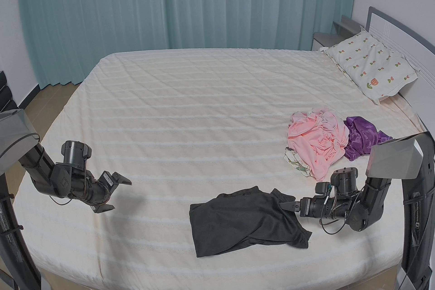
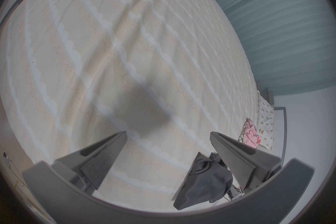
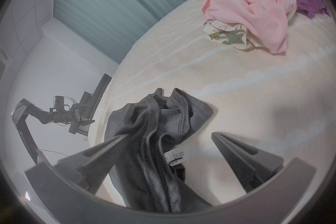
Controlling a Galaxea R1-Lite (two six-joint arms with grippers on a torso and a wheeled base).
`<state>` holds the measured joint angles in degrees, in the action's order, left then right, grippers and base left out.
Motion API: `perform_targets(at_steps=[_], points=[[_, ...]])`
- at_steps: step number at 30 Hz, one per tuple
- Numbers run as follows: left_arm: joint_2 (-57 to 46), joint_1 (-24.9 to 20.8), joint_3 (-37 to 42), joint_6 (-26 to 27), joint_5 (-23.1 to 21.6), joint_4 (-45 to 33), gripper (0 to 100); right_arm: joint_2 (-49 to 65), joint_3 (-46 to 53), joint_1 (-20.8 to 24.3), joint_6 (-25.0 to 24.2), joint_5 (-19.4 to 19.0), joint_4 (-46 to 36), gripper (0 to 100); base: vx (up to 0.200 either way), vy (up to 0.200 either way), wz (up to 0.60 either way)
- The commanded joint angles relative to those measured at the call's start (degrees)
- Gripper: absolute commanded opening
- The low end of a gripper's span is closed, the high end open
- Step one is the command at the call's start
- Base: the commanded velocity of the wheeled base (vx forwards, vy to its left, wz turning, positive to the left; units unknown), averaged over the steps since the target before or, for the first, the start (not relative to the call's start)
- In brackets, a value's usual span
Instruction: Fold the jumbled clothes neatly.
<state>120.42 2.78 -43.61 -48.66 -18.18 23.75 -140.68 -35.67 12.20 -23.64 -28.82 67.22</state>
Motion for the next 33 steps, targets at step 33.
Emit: perform_targets(at_steps=[33], points=[[0.1,0.0,0.2,0.0,0.0,0.1,100,-0.7,-0.8,-5.6,-0.6,2.8,1.9,0,0.0,0.0,0.0]])
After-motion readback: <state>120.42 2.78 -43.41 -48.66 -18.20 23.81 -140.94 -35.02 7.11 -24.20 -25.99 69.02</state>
